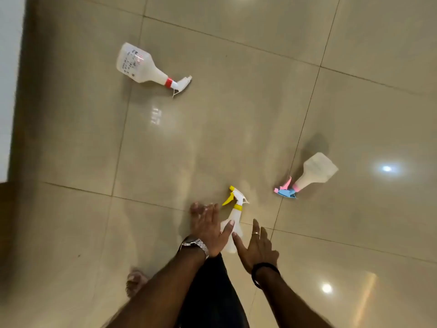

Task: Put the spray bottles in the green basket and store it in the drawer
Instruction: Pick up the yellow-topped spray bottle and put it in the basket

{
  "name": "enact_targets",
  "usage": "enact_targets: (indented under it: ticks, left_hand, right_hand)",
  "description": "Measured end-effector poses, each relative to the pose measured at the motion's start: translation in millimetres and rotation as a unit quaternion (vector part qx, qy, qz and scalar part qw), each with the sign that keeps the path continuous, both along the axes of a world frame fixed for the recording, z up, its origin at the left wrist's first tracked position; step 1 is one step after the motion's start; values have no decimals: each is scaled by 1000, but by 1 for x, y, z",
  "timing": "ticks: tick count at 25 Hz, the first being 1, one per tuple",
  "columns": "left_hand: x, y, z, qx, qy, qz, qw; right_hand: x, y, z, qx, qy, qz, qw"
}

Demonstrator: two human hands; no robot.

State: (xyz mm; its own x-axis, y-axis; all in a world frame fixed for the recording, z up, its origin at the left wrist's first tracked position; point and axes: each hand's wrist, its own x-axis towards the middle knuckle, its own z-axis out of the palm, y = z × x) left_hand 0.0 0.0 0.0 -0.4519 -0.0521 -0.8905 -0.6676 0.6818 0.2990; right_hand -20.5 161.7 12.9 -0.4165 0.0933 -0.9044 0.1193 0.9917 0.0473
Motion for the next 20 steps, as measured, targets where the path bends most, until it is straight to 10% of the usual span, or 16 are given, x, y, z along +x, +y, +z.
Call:
enact_targets:
  ticks: [4,9,20]
  left_hand:
    - [9,19,-46,94,-123,50,987]
    - [16,33,-61,138,-167,203,955]
    - [-51,-57,121,102,-30,348,931]
  right_hand:
    - [18,-7,-45,-55,-42,-266,961]
    - [19,-30,-74,-84,-100,-601,788]
    - [-68,-129,72,-194,-34,-416,888]
